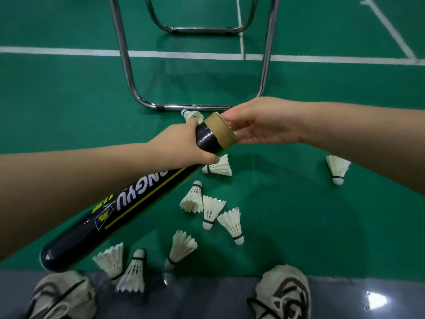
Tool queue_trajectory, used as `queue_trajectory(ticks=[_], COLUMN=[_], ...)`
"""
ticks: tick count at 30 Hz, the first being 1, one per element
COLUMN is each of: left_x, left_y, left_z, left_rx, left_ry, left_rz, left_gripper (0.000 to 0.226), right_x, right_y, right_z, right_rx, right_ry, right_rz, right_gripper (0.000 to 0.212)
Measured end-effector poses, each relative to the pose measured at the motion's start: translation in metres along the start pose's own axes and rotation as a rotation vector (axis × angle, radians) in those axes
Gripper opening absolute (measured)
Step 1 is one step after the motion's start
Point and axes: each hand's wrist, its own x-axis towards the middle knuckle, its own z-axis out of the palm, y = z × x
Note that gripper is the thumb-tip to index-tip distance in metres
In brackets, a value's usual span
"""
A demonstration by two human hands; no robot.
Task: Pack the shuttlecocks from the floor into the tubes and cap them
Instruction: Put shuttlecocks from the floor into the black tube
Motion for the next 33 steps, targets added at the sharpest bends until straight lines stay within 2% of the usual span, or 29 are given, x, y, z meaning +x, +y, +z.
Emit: queue_trajectory(ticks=[4, 7, 11, 16, 19, 25, 33], left_x=[-0.036, -0.06, -0.085, -0.103, -0.106, -0.1, -0.082], left_y=[-0.016, -0.025, -0.031, -0.034, -0.039, -0.047, -0.064], left_z=[-0.019, -0.033, -0.044, -0.058, -0.068, -0.077, -0.062], left_rx=[0.071, 0.091, 0.133, 0.11, 0.082, 0.017, -0.161], left_ry=[0.008, 0.023, 0.021, 0.013, 0.052, 0.145, 0.148], left_rz=[0.022, 0.052, 0.088, 0.109, 0.107, 0.099, 0.02], left_gripper=[0.062, 0.062, 0.065, 0.059, 0.068, 0.062, 0.067], right_x=[-0.018, -0.026, -0.035, -0.041, -0.038, -0.027, -0.001], right_y=[-0.014, -0.02, -0.024, -0.038, -0.05, -0.069, -0.079], right_z=[0.04, 0.066, 0.093, 0.12, 0.132, 0.14, 0.143], right_rx=[-0.052, -0.144, -0.102, -0.106, -0.119, -0.221, -0.519], right_ry=[-0.14, -0.242, -0.331, -0.225, -0.113, 0.069, 0.164], right_rz=[-0.006, 0.018, 0.049, 0.023, -0.016, -0.079, -0.071], right_gripper=[0.011, 0.021, 0.029, 0.012, 0.005, 0.014, 0.02])
